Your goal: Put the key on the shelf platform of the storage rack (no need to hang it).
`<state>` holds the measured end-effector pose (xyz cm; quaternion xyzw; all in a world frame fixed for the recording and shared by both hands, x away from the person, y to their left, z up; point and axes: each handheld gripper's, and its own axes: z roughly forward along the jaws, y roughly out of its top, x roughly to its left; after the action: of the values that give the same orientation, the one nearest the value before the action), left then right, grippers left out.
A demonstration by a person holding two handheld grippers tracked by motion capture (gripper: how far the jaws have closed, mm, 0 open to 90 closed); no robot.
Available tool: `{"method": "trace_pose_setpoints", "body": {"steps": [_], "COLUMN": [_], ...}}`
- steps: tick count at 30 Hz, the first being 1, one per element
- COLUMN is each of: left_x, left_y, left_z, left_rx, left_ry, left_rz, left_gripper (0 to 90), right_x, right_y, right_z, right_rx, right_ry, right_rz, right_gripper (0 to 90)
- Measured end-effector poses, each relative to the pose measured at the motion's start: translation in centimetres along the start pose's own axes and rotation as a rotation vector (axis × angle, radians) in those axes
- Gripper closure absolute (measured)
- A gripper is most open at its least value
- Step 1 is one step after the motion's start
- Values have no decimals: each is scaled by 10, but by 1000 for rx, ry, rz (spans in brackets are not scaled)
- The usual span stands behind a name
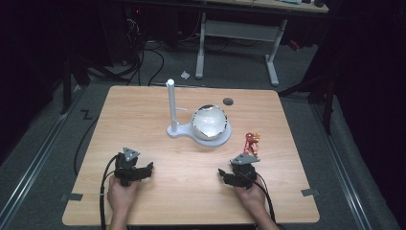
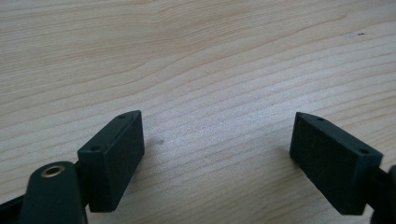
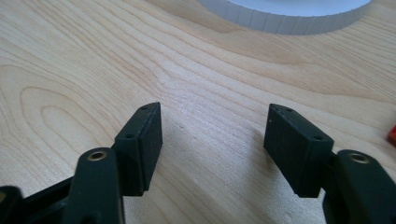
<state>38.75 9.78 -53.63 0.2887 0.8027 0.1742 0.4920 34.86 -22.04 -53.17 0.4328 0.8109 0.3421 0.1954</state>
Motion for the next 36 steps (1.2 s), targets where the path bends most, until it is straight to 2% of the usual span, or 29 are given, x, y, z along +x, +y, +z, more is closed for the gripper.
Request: {"method": "trace_pose_setpoints", "body": {"steps": [14,18,22,27,36], "left_x": [-1,-1,-1,-1,-1], "left_y": [0,-2,-2,-2,-2], "left_z": [0,-1,-1,-1,-1], "left_rx": [-1,12,14,14,13], "left_ry": [9,-5,-1,-2,0], "left_rz": [-12,11,3,4,2], "left_gripper": [178,166,166,166,167], "right_x": [1,2,3,3,4], "right_y": [-1,-1,-3,-3,-2], "right_z": [-1,-2,-4,-4,-4], "right_rx": [2,0,-7,-6,11], "right_ry": [-11,-8,5,8,24], "right_rz": [16,11,-8,-6,-22], "right_gripper": [354,365,429,426,368]}}
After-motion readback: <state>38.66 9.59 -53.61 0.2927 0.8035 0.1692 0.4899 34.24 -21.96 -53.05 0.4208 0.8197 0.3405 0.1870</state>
